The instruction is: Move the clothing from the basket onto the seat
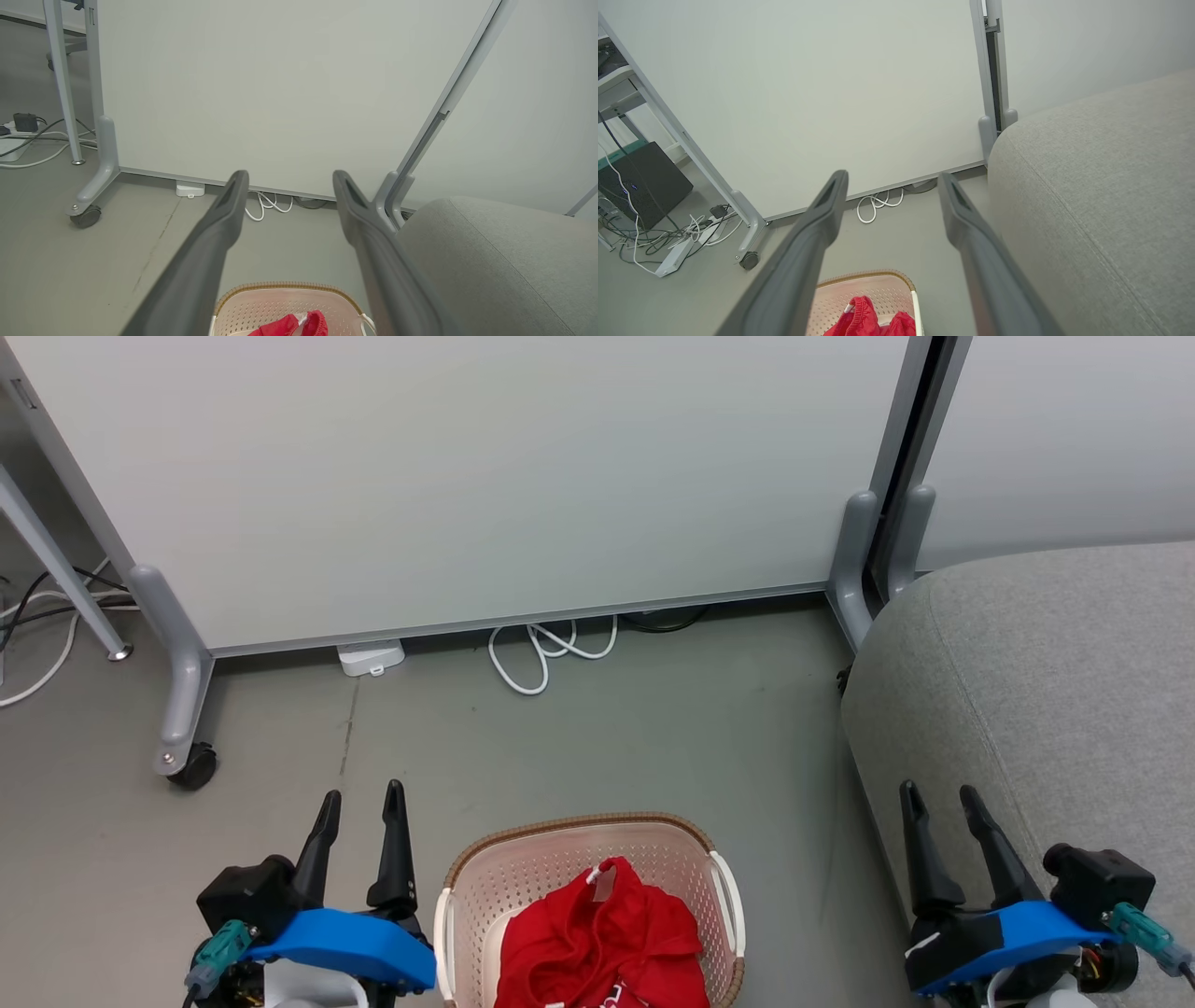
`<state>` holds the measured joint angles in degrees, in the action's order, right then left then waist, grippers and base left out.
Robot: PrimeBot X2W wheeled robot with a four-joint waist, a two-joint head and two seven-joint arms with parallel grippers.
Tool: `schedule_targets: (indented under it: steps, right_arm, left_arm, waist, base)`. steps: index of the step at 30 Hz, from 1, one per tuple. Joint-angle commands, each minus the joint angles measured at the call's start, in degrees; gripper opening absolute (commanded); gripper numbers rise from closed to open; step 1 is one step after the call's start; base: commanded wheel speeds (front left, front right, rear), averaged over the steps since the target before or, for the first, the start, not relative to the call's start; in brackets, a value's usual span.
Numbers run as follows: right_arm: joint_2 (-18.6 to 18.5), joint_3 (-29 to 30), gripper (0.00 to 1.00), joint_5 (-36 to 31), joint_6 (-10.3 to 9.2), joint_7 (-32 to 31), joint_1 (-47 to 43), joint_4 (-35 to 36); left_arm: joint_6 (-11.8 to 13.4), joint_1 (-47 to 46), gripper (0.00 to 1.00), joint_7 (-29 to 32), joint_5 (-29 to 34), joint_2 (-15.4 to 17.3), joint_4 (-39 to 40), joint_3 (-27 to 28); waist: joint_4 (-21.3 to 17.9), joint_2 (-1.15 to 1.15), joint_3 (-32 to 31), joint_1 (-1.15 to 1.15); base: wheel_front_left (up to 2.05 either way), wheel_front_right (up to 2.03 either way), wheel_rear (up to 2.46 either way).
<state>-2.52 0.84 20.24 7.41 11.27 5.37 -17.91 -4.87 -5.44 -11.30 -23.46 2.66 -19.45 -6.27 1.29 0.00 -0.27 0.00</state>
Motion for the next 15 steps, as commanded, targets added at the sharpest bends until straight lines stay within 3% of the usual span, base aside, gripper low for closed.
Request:
schedule_targets:
  steps: [1,15]
  right_arm:
    - [-0.4,-0.1,1.0,-1.6,0.11,0.5,1.0,0.0]
    - [-0.5,-0.3,1.0,-7.6,0.12,1.7,0.9,0.0]
  left_arm:
    - [0.3,-0.9,1.0,-0.6,1.0,0.3,-0.1,-0.2]
    - [0.8,-1.2,1.0,-2.2,2.8,0.3,-1.2,-1.3]
  waist:
    - [0.0,0.0,-0.1,0.0]
    - [0.4,0.0,-0.1,0.0]
  base:
    - [0.0,0.0,0.0]
    - [0.0,0.0,0.0]
